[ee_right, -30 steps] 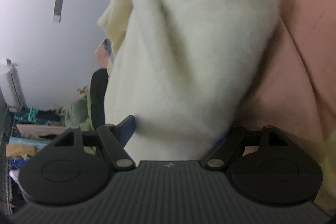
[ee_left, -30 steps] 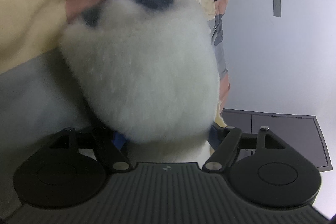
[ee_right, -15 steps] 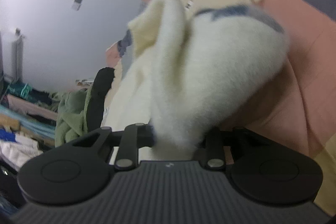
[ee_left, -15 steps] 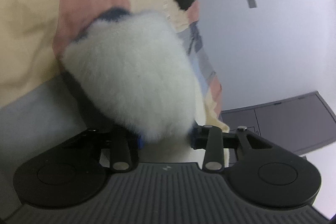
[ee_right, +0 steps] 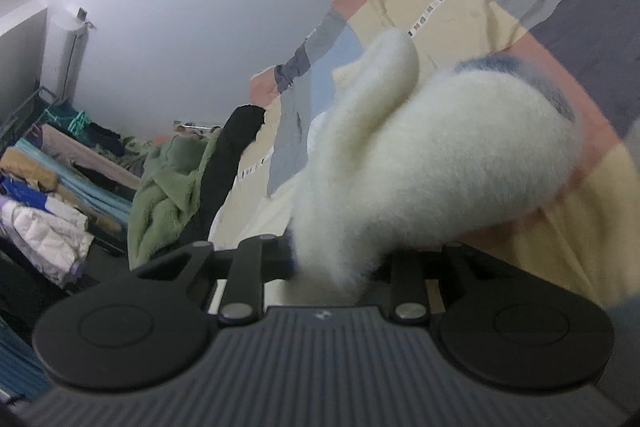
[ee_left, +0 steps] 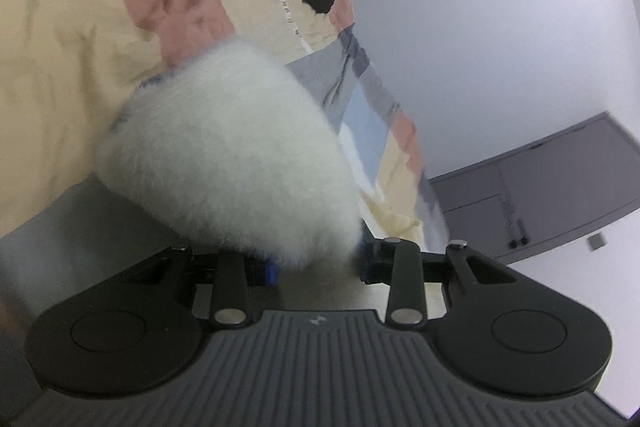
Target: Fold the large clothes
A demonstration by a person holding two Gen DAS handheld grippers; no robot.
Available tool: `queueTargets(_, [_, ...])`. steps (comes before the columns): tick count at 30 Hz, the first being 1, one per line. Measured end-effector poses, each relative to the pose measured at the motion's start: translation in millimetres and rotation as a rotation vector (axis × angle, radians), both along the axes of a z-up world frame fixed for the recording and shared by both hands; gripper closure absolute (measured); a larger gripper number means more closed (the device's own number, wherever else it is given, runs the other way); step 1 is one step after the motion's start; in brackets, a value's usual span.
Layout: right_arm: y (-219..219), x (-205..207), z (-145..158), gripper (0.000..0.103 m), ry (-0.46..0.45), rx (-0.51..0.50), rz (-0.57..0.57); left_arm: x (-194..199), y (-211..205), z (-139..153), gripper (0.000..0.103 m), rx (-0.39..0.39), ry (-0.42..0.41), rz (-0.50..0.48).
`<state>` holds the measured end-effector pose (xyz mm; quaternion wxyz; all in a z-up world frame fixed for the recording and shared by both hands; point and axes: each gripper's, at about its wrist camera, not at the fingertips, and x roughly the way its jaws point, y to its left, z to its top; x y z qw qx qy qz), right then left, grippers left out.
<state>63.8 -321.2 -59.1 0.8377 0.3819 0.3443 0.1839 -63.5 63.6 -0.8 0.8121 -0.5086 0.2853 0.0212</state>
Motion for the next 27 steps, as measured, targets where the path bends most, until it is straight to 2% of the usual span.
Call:
queueTargets(7, [-3.9, -8.7, -8.1, 0.071, 0.041, 0.022, -0.017, -0.7, -1.8, -4.3, 0.062, -0.007, 0.055, -0.011])
queueTargets(9, [-5.2, -6.0, -8.3, 0.066, 0.041, 0.04, -0.016, 4.9, -0.8, -5.2, 0.052, -0.026, 0.065, -0.018])
queueTargets(10, [-5.2, -5.7, -7.4, 0.057, 0.041, 0.046, -0.009, 8.2, -0.7, -5.2, 0.049, -0.033, 0.068, -0.024])
queueTargets(11, [-5.1, -4.1, -5.7, 0.044, 0.036, 0.052, 0.007, 11.8, -0.5, -4.5, 0.043, -0.037, 0.069, -0.032])
queueTargets(13, [-4.8, -4.9, -1.3, 0.033, 0.031, 0.078, 0.029, 16.0, -1.2, -0.8, 0.032, -0.048, 0.066, -0.035])
queueTargets(15, [-5.5, -2.0, 3.2, 0.032, 0.032, 0.091, 0.04, 23.0, -3.0, 4.3, 0.021, -0.052, 0.046, -0.039])
queueTargets(16, [-5.0, 0.4, 6.2, 0.032, 0.027, 0.089, 0.046, 27.4, -4.8, 8.0, 0.02, -0.046, 0.029, -0.042])
queueTargets(22, [5.0, 22.3, 30.2, 0.032, -0.094, 0.032, 0.059, 64.6, -9.8, 35.3, 0.018, 0.073, -0.071, -0.068])
queueTargets(27, [23.9, 61.6, 34.5, 0.033, -0.163, -0.061, 0.074, 114.5, -9.1, 39.0, 0.017, 0.152, -0.115, -0.105])
